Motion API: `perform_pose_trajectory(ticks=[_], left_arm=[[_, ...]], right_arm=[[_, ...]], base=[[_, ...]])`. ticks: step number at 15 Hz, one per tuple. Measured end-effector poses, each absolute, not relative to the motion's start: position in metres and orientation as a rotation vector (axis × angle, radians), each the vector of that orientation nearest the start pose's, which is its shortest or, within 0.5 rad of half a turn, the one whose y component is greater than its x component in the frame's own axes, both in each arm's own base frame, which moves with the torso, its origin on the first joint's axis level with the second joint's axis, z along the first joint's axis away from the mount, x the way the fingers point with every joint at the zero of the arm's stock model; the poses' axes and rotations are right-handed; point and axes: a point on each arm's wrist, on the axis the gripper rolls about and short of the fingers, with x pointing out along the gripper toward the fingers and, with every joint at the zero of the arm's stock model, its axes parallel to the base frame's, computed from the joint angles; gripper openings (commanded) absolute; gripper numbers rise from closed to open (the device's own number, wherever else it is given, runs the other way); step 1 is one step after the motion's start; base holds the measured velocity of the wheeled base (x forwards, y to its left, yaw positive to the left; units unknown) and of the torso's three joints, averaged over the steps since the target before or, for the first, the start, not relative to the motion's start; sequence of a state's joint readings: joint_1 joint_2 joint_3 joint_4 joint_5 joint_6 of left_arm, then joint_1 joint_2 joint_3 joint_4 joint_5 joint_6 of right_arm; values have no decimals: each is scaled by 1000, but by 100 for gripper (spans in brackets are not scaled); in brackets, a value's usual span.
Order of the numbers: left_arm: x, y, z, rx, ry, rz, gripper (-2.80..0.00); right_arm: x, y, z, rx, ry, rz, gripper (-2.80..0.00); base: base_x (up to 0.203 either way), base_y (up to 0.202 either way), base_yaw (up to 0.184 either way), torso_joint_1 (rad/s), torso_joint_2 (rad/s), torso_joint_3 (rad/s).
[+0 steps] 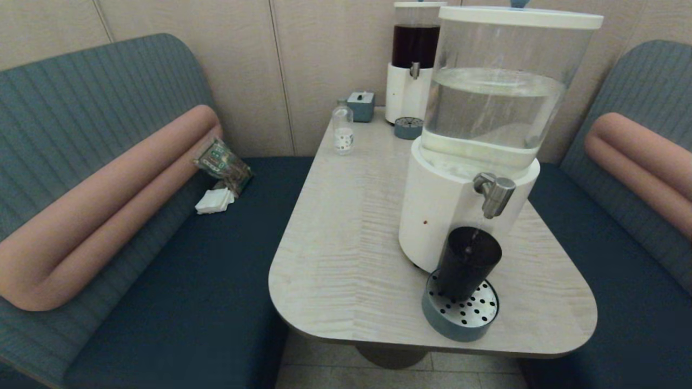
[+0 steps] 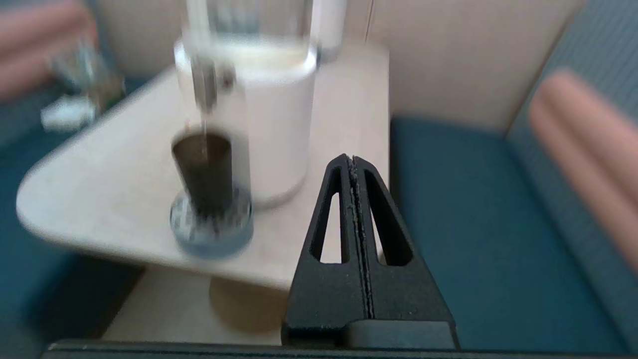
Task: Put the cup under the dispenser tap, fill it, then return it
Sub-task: Turn off the faucet
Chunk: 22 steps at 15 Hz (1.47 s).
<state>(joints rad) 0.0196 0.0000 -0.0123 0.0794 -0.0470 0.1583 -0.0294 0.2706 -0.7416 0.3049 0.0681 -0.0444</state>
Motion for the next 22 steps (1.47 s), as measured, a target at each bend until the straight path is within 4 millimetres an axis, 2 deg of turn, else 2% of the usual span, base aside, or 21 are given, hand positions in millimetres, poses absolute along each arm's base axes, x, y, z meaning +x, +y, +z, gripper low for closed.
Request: perform_pose_trajectory(ticks=[3,6,11,13,18,20,22], left_arm=[[-24,-2,71,156,64,-33,-280],[-24,-2,71,156,64,-33,-280],[-24,-2,71,156,65,-33,-280],[-24,-2,71,156,64,-33,-280],[-24,-2,71,156,65,-33,-280],[-24,-2,71,156,64,-33,-280],[-24,-2,71,156,64,-33,-280]], right_arm=[[-70,3,240,-59,-304,-4,-280],[-73,1,216,-58,-323,-21,-280],[-75,0,190,-83,-404,-64,-280],[-68,0,175,-89,-395,-65,-280],[-35,-1,120,-94,-284,-71,-280],[-29,-1,108,-87,-271,-75,-280],[-25,-1,96,-79,-185,-69,-280]], base=[[0,0,0,0,0,0],[0,0,0,0,0,0],[0,0,0,0,0,0],[0,0,0,0,0,0],[0,0,0,0,0,0],[0,0,0,0,0,0],[0,0,0,0,0,0]])
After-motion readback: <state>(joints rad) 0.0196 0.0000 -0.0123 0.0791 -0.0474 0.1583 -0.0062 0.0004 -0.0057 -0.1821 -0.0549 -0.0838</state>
